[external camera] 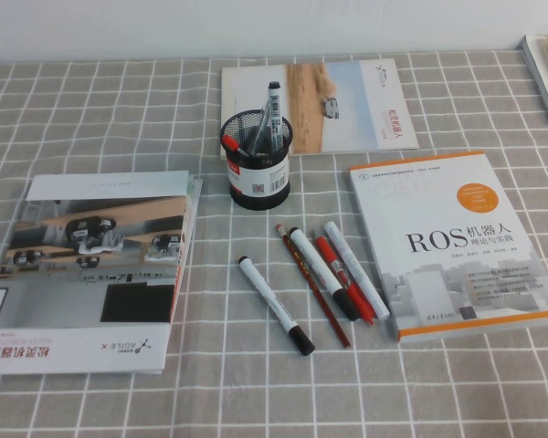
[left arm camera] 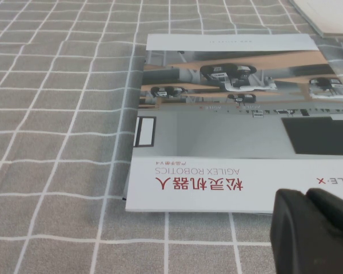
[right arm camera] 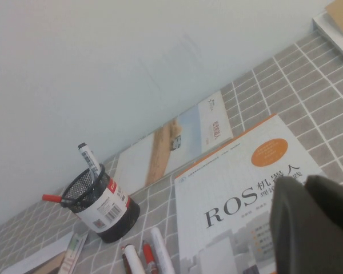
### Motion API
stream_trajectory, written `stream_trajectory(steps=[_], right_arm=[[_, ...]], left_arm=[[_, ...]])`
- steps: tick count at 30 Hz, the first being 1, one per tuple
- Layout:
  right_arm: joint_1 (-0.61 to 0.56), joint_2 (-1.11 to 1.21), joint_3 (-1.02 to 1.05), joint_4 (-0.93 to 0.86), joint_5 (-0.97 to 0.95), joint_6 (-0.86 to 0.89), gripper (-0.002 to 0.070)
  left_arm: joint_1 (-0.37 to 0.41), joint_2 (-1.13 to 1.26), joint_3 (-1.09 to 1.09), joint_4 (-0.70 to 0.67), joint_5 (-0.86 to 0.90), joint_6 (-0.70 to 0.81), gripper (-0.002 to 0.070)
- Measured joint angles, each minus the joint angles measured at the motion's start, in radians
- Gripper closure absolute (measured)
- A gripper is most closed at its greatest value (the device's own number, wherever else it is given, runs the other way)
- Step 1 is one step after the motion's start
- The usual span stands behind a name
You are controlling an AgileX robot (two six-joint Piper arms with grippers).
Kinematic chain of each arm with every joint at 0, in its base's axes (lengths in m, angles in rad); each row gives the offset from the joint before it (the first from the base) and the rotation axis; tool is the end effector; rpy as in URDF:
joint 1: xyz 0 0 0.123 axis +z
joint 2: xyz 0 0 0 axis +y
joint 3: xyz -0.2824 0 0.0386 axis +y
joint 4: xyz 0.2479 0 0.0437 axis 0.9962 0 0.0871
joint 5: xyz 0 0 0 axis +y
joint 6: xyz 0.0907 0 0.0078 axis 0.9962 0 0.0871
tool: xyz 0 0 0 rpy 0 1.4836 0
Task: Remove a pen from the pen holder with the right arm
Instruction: 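Take a marker out of the pen holder and lay it on the table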
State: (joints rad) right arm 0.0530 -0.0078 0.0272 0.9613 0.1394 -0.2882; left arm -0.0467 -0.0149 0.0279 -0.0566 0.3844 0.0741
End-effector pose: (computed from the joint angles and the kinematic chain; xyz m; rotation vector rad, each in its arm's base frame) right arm 0.0558 0.0135 0.1971 0.4033 1.5704 0.6510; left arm 0.0520 -0.0044 0.1700 0.0788 1.8789 -0.0372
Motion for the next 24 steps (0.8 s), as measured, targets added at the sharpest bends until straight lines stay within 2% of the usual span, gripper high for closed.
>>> stream_trajectory(steps=[5, 10, 24], right_arm=[[0.0, 0.0, 0.0, 0.0, 0.004, 0.0, 0.0688], [0.0, 0.059, -0.065, -0.002, 0.113, 0.0, 0.0688], [0.0, 0.599, -0.452, -0.275, 0.43, -0.022, 0.0688]], left_arm=[[0.0, 0.0, 0.0, 0.0, 0.0, 0.0, 0.068], [0.0, 0.0, 0.0, 0.0, 0.0, 0.0, 0.068], [0.0, 0.0, 0.0, 0.0, 0.0, 0.0, 0.068]])
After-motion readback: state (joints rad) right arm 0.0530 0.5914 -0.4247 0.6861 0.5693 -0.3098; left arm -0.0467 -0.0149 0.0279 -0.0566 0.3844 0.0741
